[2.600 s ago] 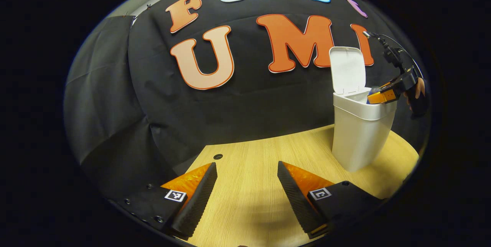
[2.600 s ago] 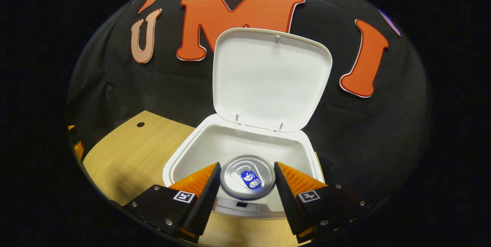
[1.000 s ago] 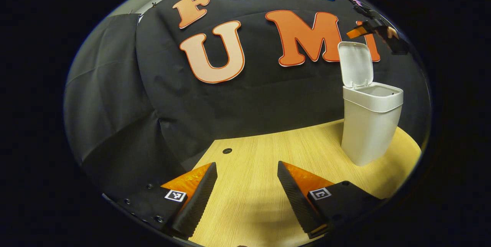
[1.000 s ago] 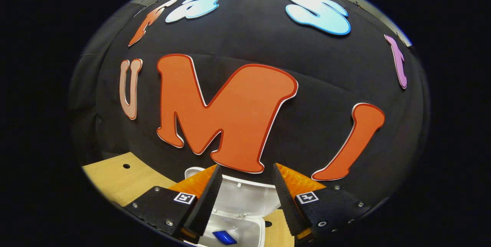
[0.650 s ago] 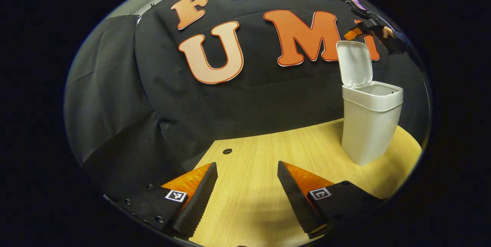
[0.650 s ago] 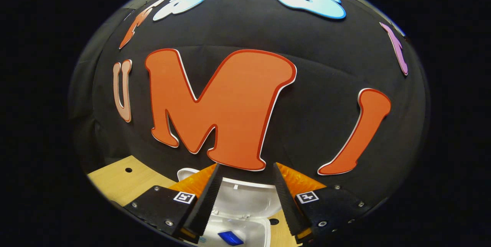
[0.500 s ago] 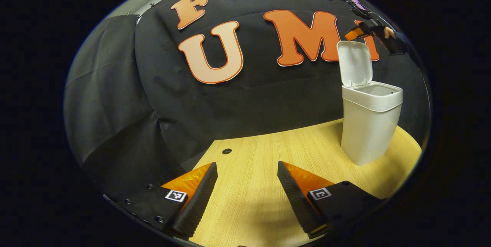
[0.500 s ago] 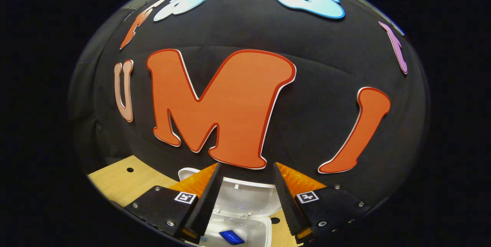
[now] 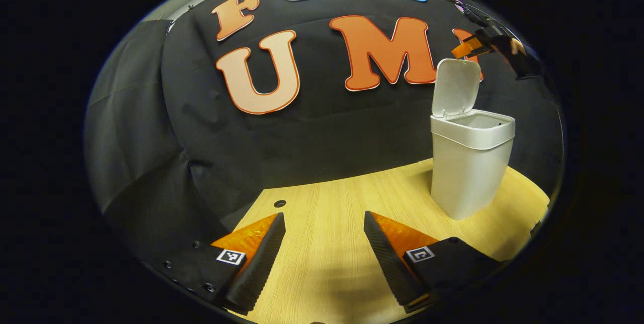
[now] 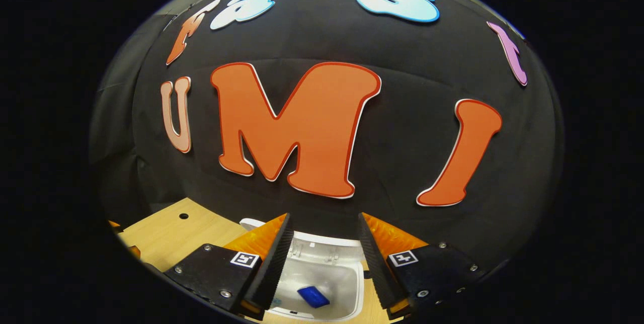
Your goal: Press the lid of the desktop garbage bin to open it, pick up the crumpled paper on the desktop and throw it into the bin, then pick up the pop can on the desktop and drop it into the bin, and finally close the garbage bin lid.
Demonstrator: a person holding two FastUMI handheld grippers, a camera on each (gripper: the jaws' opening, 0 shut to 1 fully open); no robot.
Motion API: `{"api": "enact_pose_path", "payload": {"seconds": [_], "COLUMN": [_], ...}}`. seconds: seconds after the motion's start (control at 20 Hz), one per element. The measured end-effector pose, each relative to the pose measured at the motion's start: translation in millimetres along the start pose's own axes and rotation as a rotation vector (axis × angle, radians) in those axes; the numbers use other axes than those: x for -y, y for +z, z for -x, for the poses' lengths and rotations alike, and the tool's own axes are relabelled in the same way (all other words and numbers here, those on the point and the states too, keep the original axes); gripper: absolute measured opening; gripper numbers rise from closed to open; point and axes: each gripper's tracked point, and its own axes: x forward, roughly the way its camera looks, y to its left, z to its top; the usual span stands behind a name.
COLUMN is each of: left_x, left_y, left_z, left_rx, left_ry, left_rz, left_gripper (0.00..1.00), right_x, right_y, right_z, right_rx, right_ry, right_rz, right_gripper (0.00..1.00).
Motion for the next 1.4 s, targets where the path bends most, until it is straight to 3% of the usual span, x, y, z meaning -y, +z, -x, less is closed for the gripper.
{"api": "enact_pose_path", "payload": {"seconds": [0.55,1.2,1.4], "left_x": [12,20,21], "left_y": [-2,-4,-6], "left_z": [-1,-2,-3], "left_rx": [-0.003,-0.013,-0.017], "left_ry": [-0.043,-0.081,-0.088], "left_rz": [0.008,-0.007,-0.009], "left_gripper": [1.00,1.00,1.00], "right_x": [-26,-38,-40], "right_y": [-57,-130,-141], "right_z": [28,42,43], "right_rx": [-0.119,-0.259,-0.280], "right_ry": [0.060,0.070,0.066], "right_rz": [-0.008,-0.071,-0.091], "right_gripper": [0.78,0.80,0.76]}}
